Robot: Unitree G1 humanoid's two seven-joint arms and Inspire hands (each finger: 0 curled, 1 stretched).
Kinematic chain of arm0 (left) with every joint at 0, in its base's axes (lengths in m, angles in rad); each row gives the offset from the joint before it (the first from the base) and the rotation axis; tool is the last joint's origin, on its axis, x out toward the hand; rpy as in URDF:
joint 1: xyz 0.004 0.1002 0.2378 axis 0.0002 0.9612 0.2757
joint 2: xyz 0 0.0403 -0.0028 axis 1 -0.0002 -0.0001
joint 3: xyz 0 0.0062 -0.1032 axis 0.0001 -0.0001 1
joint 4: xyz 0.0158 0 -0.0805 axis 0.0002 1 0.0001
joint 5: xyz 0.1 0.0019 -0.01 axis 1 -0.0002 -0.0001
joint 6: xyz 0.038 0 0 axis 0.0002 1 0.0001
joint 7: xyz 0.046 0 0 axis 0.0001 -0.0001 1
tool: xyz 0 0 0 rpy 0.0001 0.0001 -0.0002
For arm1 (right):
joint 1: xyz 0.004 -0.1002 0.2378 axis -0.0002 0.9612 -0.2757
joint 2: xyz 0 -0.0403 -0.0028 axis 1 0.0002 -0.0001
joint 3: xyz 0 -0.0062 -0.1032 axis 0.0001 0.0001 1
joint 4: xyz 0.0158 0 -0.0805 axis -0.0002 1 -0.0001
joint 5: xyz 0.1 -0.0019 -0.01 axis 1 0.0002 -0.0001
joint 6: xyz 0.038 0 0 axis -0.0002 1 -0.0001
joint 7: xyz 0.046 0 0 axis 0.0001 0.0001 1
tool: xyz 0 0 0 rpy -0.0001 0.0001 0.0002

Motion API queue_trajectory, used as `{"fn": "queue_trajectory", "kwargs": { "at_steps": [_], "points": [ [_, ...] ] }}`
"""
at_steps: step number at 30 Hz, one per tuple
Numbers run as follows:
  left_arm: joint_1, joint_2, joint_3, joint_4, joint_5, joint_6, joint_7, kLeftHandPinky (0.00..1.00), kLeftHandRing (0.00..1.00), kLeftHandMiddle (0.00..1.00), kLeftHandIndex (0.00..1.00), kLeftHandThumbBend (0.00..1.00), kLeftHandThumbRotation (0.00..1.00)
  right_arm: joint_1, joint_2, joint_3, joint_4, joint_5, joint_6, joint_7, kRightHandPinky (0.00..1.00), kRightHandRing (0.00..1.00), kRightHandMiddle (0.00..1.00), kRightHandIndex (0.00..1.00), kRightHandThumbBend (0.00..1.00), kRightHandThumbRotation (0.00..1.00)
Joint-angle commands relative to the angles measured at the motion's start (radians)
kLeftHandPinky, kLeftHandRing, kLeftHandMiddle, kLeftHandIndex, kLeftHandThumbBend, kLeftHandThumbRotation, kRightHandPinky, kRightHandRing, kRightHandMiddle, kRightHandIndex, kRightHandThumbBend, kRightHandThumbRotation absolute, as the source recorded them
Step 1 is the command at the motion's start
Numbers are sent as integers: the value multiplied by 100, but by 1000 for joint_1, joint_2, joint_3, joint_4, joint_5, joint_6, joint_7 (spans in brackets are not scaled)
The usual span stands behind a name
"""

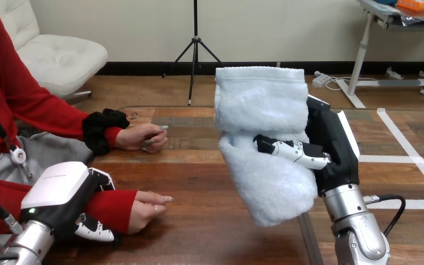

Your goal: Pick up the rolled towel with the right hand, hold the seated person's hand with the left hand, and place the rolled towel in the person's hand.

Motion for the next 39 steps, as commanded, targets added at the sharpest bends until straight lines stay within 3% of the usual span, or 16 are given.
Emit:
{"fn": "queue_trajectory", "kwargs": {
  "at_steps": [1,24,39],
  "points": [
    [-18,14,44,-101,-37,-30,3,35,36,40,41,93,0,-76,12,-3,8,7,-36,-3,32,36,42,42,75,0],
    [18,20,94,-224,-45,-26,-37,30,34,39,39,93,0,-99,13,-7,81,6,-67,-2,32,36,43,43,76,0],
    [49,9,133,-316,-60,-34,-49,28,34,38,38,94,0,-120,18,-14,123,26,-58,17,32,36,43,43,76,0]
  ]
}}
